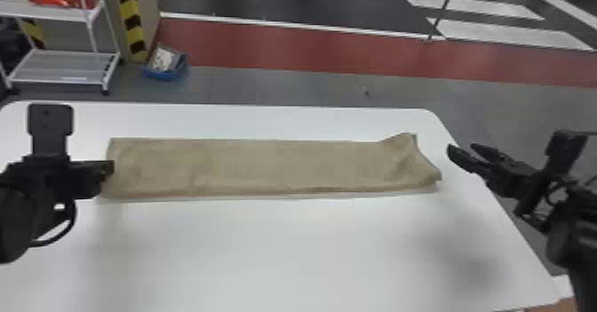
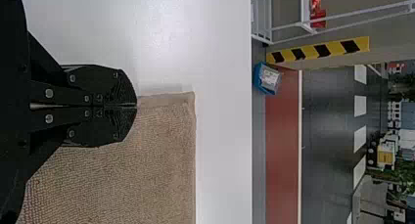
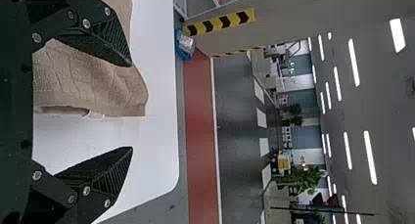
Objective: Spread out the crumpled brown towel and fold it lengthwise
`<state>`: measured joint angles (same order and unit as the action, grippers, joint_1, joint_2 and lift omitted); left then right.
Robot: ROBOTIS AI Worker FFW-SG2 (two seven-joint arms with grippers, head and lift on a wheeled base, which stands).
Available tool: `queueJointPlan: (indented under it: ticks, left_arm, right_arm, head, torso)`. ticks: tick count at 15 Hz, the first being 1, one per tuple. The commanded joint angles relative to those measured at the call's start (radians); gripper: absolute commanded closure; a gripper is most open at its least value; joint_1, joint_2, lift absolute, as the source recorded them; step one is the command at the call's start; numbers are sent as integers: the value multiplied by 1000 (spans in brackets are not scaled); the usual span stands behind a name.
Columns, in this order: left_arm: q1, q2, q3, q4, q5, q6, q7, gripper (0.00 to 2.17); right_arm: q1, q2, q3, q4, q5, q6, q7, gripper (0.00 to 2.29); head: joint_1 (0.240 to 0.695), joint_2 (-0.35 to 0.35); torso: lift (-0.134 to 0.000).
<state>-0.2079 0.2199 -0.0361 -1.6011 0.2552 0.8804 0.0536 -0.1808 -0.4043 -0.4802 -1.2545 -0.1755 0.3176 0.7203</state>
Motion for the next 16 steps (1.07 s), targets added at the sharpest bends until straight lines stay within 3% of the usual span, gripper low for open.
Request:
queueJointPlan:
  ticks: [1,5,7,16]
  left_arm:
    - [12,6,4,-42,21,6,-1,1207]
    - [19,7,7,-76,35,6,-1,1207]
    - [22,7,7,-74,33,6,-1,1207]
    - [21,16,15,-69,33,3,-12,1207]
  right_arm:
    - [-52,-2,11,53,42,47,-25,333]
    - [-69,13,98,66,87,87,-156,343]
    - [-80,30,120,72,96,87,-163,495]
    - [-206,42,184,234,171,102,-177,522]
  head:
    - [695,-214]
    - [695,-229]
    - [695,-221]
    - [695,-177]
  torso:
    - [-124]
    - [-124]
    - [-124]
    - [-124]
